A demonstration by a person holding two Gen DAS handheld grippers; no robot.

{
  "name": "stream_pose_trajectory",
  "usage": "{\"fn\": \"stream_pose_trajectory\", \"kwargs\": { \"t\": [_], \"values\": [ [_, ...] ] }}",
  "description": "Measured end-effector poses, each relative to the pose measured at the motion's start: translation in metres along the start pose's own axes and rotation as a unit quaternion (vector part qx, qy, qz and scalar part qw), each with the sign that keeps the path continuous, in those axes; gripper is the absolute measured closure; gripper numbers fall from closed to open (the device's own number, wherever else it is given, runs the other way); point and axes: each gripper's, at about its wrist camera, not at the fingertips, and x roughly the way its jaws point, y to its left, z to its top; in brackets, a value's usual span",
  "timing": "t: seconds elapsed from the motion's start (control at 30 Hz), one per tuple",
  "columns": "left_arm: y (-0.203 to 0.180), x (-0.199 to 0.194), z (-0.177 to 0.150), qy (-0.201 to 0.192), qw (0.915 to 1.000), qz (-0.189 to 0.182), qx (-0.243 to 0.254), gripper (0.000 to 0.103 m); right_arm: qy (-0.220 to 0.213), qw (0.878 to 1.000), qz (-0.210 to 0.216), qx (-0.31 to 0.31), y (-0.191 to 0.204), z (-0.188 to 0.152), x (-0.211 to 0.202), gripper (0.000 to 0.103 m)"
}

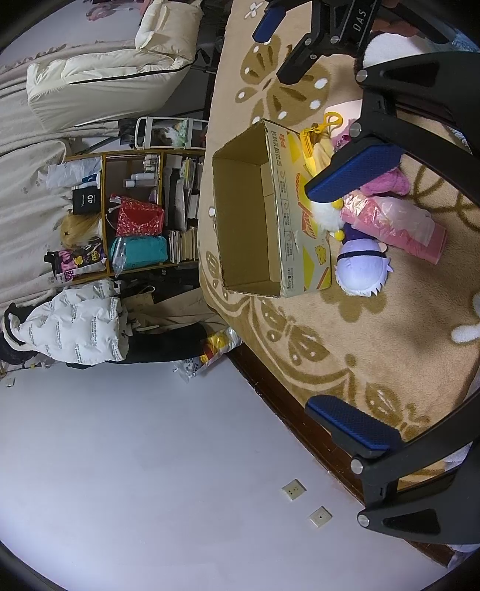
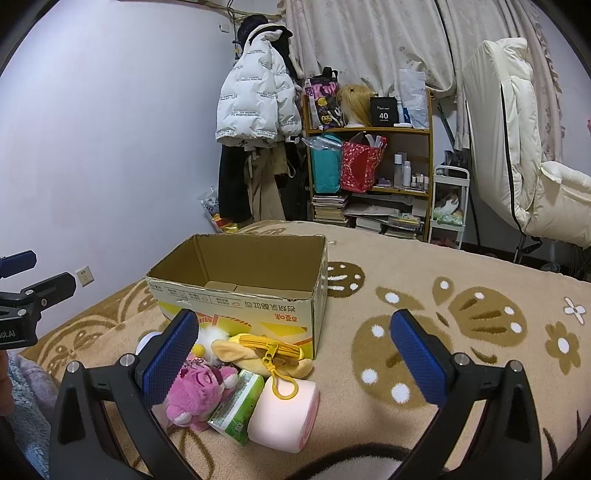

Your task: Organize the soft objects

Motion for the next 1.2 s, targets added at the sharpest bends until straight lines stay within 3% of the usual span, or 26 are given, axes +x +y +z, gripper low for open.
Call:
{"fn": "stream_pose_trajectory", "kwargs": {
  "t": [1.2],
  "values": [
    [-0.0003, 0.0024, -0.0023, 0.005, 1.0000, 0.006, 0.001, 0.000, 0.001, 1.000, -0.003, 0.000, -0.0011, -0.0004, 0.0041, 0.000]
  ]
}}
